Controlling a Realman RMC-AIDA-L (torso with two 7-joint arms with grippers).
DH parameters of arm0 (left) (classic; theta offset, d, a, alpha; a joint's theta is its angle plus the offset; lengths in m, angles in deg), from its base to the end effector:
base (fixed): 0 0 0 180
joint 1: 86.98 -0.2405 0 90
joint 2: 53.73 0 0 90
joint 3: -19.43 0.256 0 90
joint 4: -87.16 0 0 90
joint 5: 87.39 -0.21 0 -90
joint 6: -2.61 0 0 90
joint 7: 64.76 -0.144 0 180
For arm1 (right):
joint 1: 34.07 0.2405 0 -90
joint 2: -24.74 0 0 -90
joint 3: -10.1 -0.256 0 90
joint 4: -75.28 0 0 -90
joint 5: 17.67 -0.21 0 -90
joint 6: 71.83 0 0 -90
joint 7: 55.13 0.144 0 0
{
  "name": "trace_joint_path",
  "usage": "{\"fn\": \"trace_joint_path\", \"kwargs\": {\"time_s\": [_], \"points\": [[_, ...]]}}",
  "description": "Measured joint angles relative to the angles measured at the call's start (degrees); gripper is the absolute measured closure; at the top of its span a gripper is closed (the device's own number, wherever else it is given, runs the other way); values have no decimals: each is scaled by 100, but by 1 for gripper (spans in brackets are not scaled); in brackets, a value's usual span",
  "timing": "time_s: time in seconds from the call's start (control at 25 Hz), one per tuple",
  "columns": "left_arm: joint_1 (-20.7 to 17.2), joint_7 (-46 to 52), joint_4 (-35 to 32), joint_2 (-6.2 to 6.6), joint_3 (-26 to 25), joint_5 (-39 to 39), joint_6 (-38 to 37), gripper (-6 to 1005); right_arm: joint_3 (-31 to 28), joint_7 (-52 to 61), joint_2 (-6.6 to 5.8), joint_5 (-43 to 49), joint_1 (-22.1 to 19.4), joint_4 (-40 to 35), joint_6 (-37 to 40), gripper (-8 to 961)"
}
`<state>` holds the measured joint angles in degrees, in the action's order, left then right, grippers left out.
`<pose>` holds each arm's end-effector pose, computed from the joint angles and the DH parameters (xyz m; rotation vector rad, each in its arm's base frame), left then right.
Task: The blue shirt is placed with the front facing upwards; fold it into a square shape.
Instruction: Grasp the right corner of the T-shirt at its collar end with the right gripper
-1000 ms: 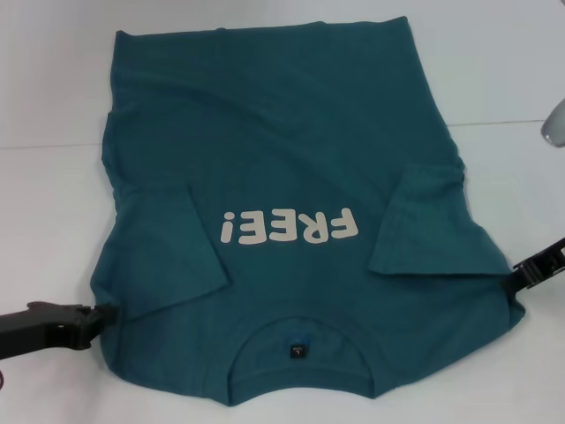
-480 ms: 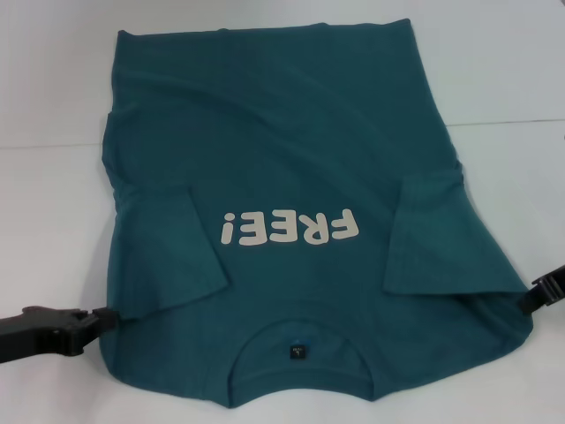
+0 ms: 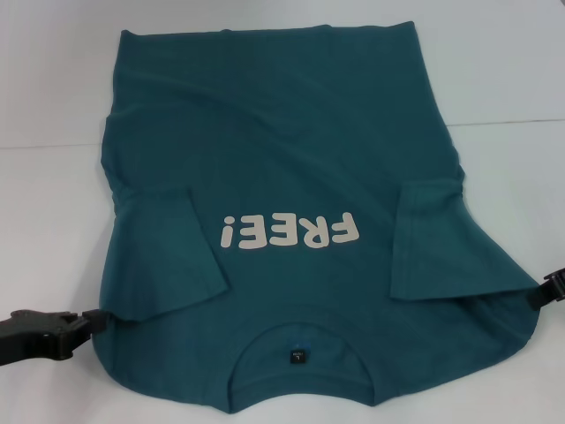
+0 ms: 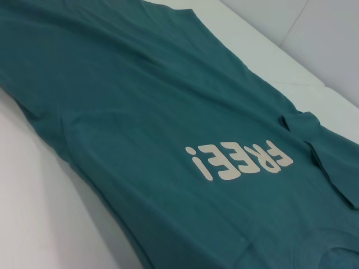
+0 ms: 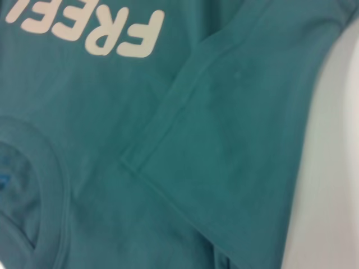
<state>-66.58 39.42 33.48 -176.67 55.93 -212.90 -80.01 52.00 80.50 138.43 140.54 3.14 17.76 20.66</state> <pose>-0.3199 0.3043 0.0244 -2.3918 -1.1974 -0.4478 0.2966 0.3591 0.0840 -2.2974 1.4715 -0.3256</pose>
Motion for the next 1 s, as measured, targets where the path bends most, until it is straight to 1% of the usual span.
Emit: {"fn": "trace_joint_path", "kwargs": {"time_s": [0.24,0.48,0.68,0.88,1.0], "points": [[19,-3,-2,-3,3,0,0,997,-307,176,4,-53,23,17,110,903],[26,-5,0,1,2,0,0,996,-435,184,-21,-201,-25,72,145,801],[26,-11,0,4,0,0,1,996,-689,183,-54,-214,-91,79,202,716],[38,-12,18,13,15,0,29,996,-770,179,-70,-215,-213,71,237,474],[43,-12,20,14,18,-2,43,996,-766,145,-36,-213,-275,100,179,275]]}}
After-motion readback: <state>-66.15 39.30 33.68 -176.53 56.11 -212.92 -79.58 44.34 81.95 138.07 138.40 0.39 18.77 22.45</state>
